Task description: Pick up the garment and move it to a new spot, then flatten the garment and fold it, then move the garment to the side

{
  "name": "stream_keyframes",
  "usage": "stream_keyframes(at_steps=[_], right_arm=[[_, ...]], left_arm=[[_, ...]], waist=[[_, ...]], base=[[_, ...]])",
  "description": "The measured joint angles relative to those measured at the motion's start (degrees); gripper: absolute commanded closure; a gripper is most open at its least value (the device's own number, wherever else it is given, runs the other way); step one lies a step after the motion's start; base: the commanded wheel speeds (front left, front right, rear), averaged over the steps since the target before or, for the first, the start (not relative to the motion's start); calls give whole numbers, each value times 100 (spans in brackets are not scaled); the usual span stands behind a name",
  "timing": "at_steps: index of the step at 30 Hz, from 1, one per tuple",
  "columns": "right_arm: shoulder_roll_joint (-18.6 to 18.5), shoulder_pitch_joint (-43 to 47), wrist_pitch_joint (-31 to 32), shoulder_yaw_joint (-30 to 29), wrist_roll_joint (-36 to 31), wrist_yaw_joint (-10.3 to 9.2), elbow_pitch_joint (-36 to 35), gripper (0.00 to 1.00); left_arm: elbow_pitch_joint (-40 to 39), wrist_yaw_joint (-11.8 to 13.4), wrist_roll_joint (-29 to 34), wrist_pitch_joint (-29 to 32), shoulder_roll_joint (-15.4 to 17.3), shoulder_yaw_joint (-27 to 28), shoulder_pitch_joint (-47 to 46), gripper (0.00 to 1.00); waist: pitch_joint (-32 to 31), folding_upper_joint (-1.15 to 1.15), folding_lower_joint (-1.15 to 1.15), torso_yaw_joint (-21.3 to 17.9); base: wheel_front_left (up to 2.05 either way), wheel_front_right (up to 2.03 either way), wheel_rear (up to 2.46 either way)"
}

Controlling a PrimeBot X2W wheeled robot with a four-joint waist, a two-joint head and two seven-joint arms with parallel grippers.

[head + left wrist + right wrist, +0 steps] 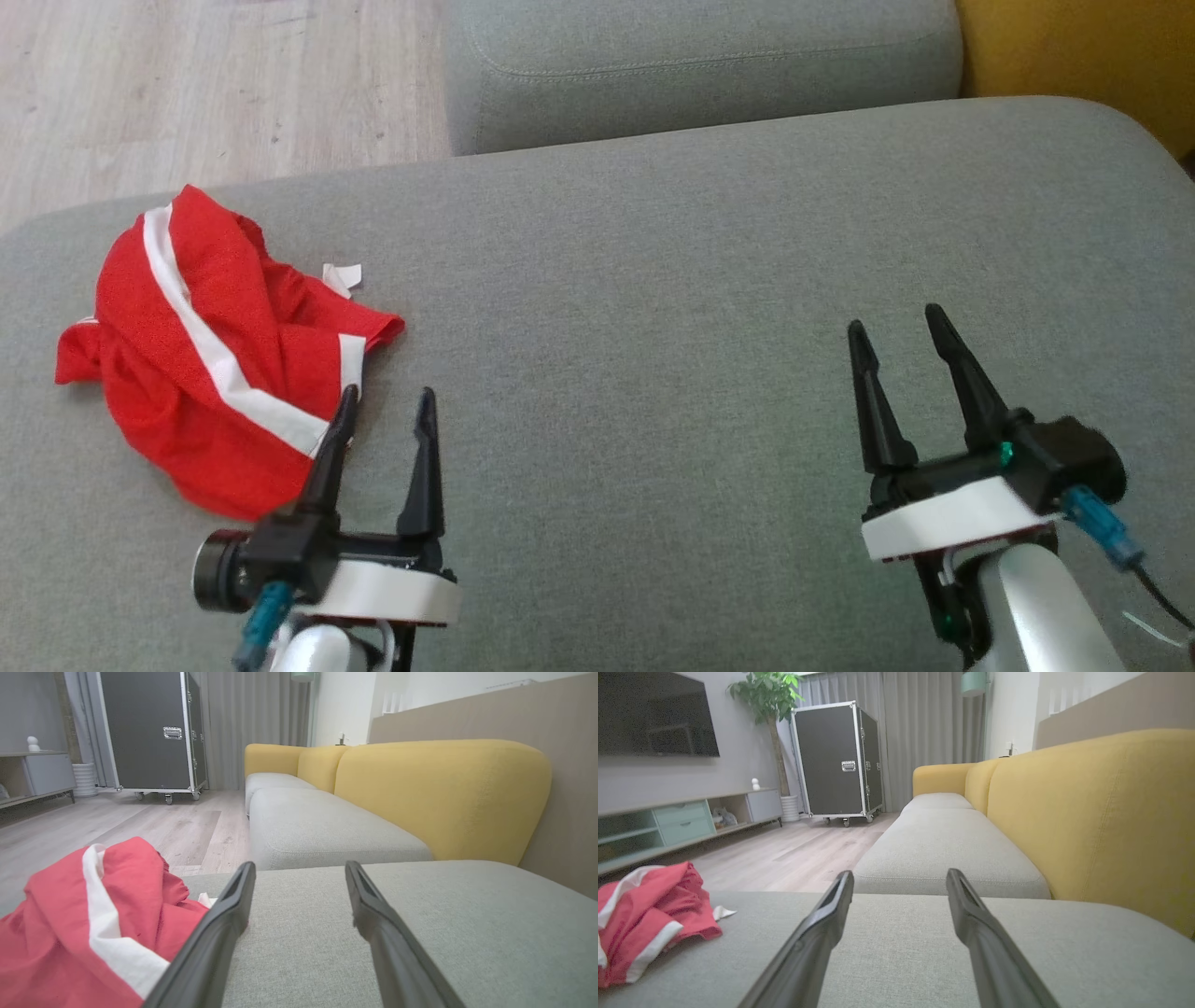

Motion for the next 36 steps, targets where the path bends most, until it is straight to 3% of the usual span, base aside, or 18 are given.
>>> stream_keyframes(at_steps=[6,12,26,36], right_arm=[[0,108,-75,31,865,0,322,0],[-1,131,-170,120,886,0,781,0],[-4,107,-170,82,806,0,1123,0],[-5,114,-170,433,973,0,1125,0]], left_arm=[[66,-331,-94,-103,-205,405,155,0],[419,-572,156,-159,-299,555,229,0],[636,-633,177,-159,-325,627,226,0],[662,-609,159,-159,-326,781,250,0]], waist=[[-30,0,0,16],[-56,0,0,-5],[-109,0,0,15],[-256,0,0,350]], base=[[0,0,0],[0,0,0],[0,0,0],[0,0,0]])
